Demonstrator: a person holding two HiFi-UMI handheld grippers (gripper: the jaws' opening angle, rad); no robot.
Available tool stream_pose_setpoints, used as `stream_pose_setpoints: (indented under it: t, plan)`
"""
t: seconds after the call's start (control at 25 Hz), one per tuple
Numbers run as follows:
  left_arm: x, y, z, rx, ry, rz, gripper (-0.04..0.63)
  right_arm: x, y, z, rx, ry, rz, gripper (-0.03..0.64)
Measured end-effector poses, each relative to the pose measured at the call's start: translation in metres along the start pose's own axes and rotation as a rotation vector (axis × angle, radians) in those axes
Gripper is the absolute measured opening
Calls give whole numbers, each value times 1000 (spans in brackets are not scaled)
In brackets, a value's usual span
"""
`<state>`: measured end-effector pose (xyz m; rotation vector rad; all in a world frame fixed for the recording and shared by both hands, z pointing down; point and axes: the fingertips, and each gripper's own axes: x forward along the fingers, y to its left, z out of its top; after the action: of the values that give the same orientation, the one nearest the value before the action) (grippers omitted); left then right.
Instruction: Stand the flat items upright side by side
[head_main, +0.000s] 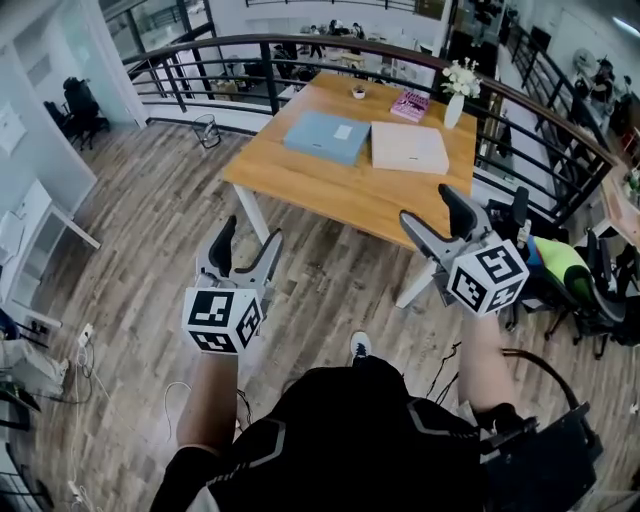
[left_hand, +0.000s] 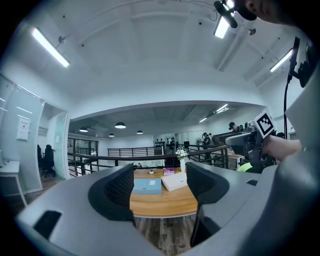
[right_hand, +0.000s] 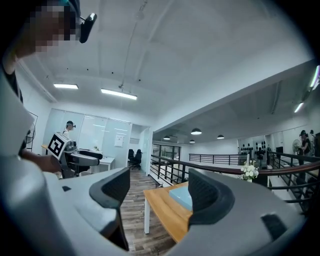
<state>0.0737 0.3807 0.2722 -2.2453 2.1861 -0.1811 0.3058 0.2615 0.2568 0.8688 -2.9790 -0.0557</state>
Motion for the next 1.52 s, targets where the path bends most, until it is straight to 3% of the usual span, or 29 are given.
stream_pose_setpoints:
  t: [0.44,0.64,0.96,1.24,1.52]
  plan:
    - [139,4,23,15,24,30,330,79,-105,9,9,-18,44,373]
    - [192,9,29,-2,6,110,330,108,-154,-2,27,-12,49,373]
    - [273,-3,26,27,39,57,330,143,-219,-12,47,-21,41,373]
    - [309,5,19,62,57,9,330,166,-234,-22,73,-20,47,374]
    - [353,53,10,33,36,-26,330,204,-244,-27,60,-9,-17,374]
